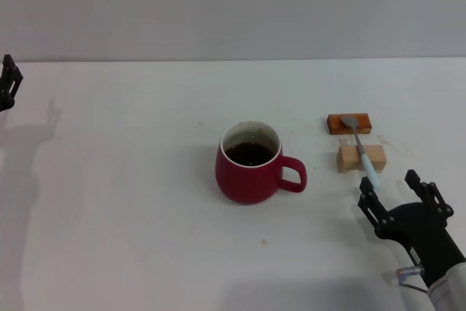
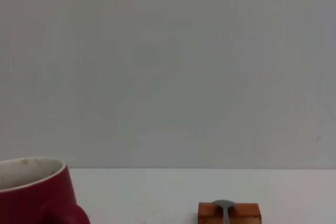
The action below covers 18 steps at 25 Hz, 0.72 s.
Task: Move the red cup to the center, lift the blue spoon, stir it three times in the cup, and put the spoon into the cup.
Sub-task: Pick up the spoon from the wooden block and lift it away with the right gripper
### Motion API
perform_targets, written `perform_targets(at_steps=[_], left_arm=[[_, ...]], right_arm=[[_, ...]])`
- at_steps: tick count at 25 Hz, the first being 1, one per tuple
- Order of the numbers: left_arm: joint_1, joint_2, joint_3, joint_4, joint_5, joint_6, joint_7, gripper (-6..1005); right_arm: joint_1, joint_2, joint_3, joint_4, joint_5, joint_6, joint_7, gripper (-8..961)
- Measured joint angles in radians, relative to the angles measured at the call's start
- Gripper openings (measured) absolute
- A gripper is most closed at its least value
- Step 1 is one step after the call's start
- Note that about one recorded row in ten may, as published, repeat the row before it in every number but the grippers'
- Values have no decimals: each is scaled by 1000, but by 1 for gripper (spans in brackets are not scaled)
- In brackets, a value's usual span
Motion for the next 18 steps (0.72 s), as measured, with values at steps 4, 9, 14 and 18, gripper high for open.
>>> perform_targets(at_steps=[4,9,14,18], left_arm=[[0,0,0,1,0,1,0,840],[0,0,-1,2,0,6,0,840],[0,0,-2,2,0,21,0,840],[-1,0,-2,2,0,24,0,840]], right_arm=[[21,3,-1,-19,0,7,29,750],[45,4,2,-24,0,46,32,749],[62,5,6,-33,0,71,36,748],[80,6,6,-56,0,82,74,747]])
